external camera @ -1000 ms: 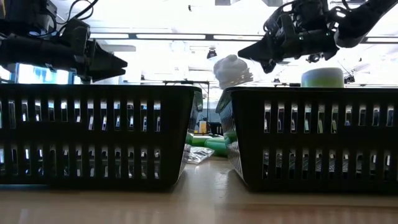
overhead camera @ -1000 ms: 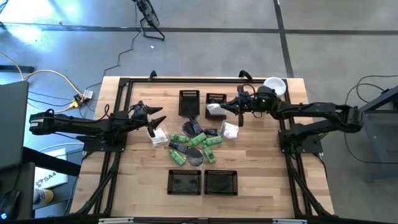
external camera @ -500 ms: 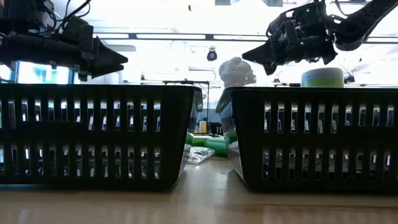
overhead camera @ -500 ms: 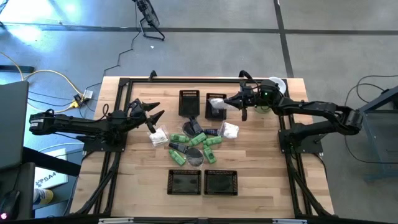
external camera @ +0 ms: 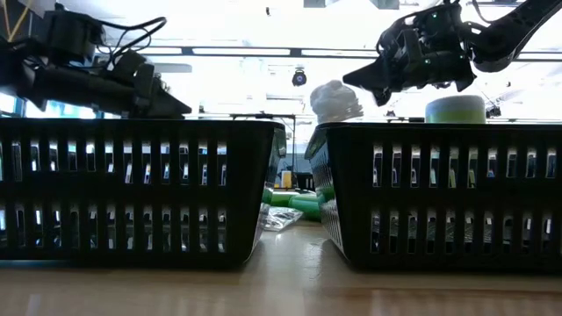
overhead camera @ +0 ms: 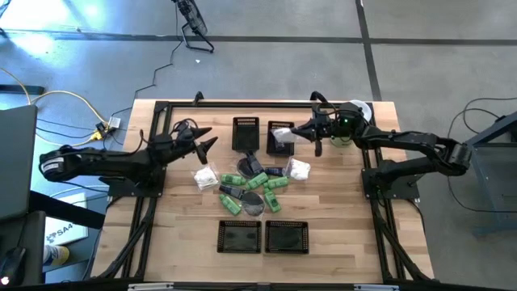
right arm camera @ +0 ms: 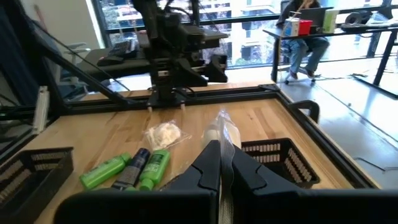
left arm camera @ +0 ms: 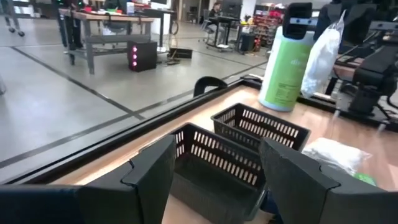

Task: Pick & Place Travel size toiletries
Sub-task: Put the cotton pack into the top left black bin

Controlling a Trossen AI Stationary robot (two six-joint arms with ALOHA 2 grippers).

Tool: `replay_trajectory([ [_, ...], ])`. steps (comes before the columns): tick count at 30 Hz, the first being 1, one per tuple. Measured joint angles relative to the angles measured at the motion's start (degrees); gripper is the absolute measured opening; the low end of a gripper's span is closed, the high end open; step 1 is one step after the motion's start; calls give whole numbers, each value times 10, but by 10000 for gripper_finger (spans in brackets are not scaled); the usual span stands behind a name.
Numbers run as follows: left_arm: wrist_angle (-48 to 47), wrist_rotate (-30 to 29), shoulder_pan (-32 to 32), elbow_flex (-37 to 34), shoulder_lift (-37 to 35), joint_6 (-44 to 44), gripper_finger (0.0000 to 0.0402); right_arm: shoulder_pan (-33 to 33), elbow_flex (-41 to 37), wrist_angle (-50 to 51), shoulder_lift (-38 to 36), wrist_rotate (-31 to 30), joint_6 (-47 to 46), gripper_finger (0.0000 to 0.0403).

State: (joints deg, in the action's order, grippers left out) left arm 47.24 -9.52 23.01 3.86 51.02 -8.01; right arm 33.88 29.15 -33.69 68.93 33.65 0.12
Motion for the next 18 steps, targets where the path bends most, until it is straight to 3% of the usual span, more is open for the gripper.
replay_trajectory([
  [15,38,52,80,2,16,-2,230,0,0,-15,0,-8,1,2],
  [18,54,94,97,2,16,2,230,0,0,-17,0,-23,2,2],
])
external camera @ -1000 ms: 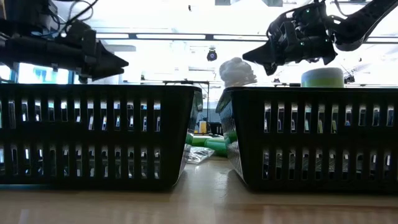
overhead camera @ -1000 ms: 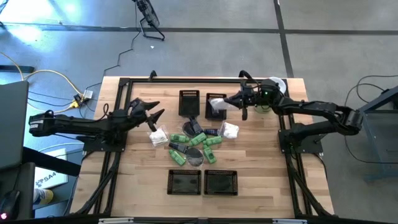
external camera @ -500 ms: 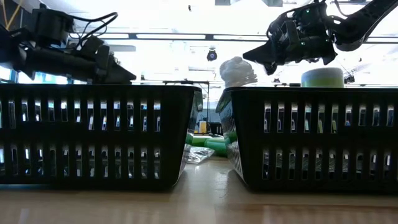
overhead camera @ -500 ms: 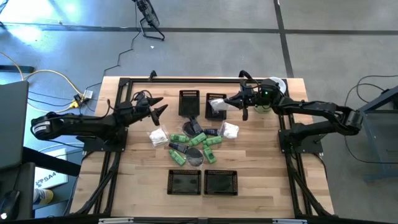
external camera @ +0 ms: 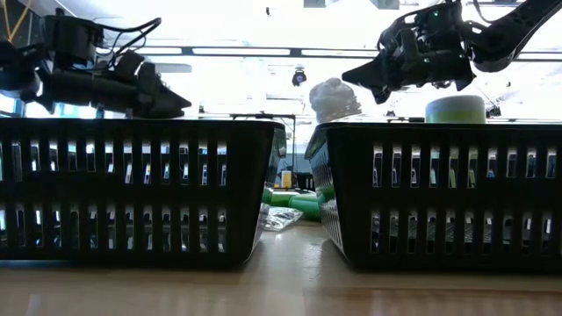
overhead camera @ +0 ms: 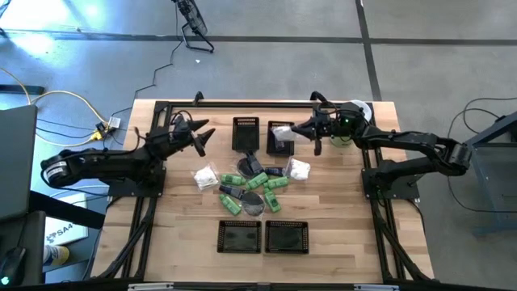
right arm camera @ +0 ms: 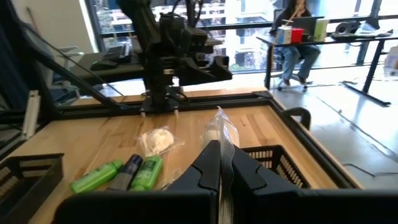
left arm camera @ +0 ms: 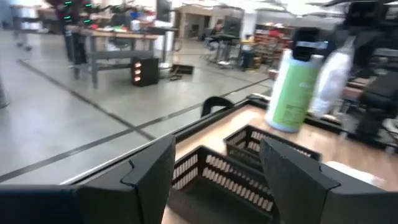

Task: Pick & Place Travel size toiletries
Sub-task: Put the cotton pack into the top left black bin

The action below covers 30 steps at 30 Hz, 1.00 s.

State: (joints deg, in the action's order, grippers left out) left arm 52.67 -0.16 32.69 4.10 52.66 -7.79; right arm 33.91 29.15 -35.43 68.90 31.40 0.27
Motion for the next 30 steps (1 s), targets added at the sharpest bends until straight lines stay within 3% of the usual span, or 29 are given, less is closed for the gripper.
replay_trajectory([
  [3,2,42,15,0,0,4,230,0,0,0,0,-19,0,2],
  [14,3,101,22,0,0,30,230,-23,0,-52,0,-30,-4,2],
  [21,13,110,22,0,0,30,230,-34,0,-59,5,-48,-4,2],
  [30,78,114,22,1,19,30,230,-36,0,-125,68,-44,-9,2],
])
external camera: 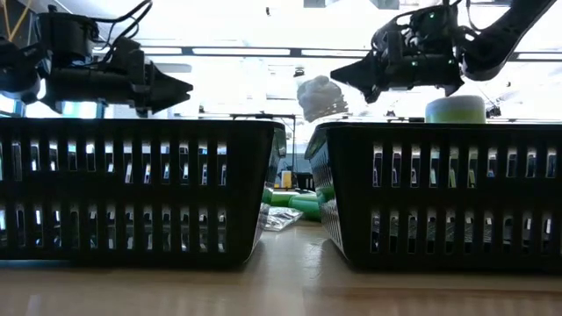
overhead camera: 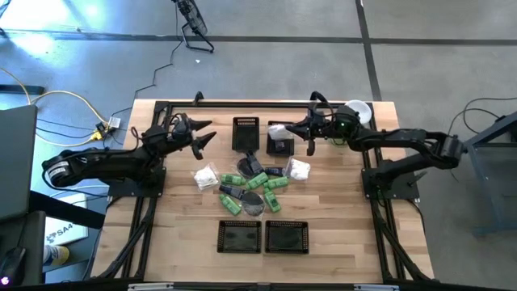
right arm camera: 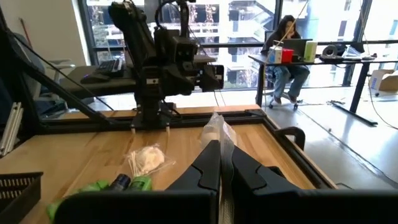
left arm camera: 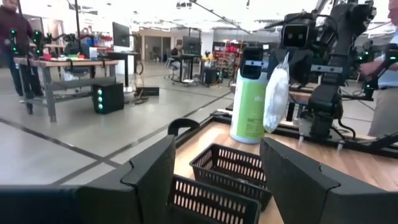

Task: Pick & Place Travel size toiletries
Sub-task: Put the cotton pack into the top left black bin

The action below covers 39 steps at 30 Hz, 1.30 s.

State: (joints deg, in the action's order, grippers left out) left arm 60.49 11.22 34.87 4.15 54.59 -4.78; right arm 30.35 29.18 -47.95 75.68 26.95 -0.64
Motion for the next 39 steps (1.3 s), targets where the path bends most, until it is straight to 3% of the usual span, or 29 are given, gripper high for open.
replay_trajectory([
  [5,4,6,0,34,44,0,230,0,28,-9,20,9,-23,2],
  [15,0,83,0,167,229,-2,230,-33,66,17,35,15,-3,2],
  [24,-2,197,-8,280,341,-26,230,-33,66,33,35,15,3,2],
  [39,-7,194,-54,355,410,-10,230,-29,66,40,35,-5,11,2],
])
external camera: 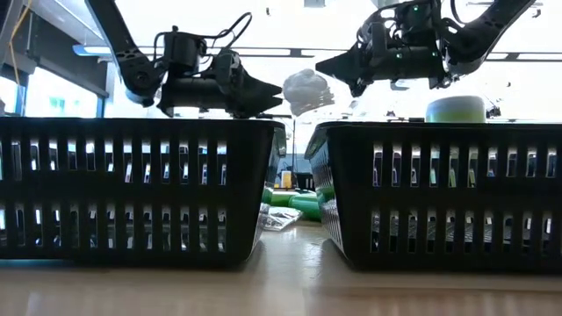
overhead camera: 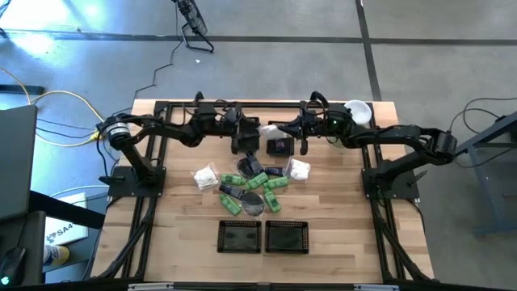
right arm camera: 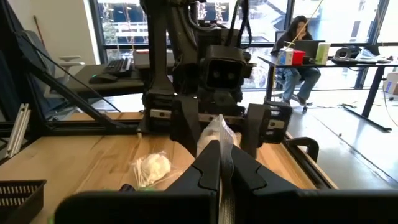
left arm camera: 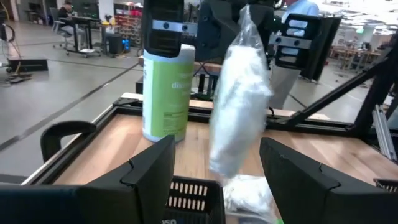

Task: Pick & Place Travel size toiletries
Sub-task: Put the cotton pack into the top left black bin

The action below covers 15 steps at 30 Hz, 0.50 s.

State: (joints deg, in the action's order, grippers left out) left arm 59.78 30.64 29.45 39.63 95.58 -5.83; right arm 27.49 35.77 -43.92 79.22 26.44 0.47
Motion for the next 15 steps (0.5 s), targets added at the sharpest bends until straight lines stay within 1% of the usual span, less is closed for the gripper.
replay_trajectory([
  [8,0,6,-11,41,44,-19,230,0,0,3,0,-10,6,2],
  [15,-1,18,-34,72,68,-6,230,0,0,3,0,-16,9,2],
])
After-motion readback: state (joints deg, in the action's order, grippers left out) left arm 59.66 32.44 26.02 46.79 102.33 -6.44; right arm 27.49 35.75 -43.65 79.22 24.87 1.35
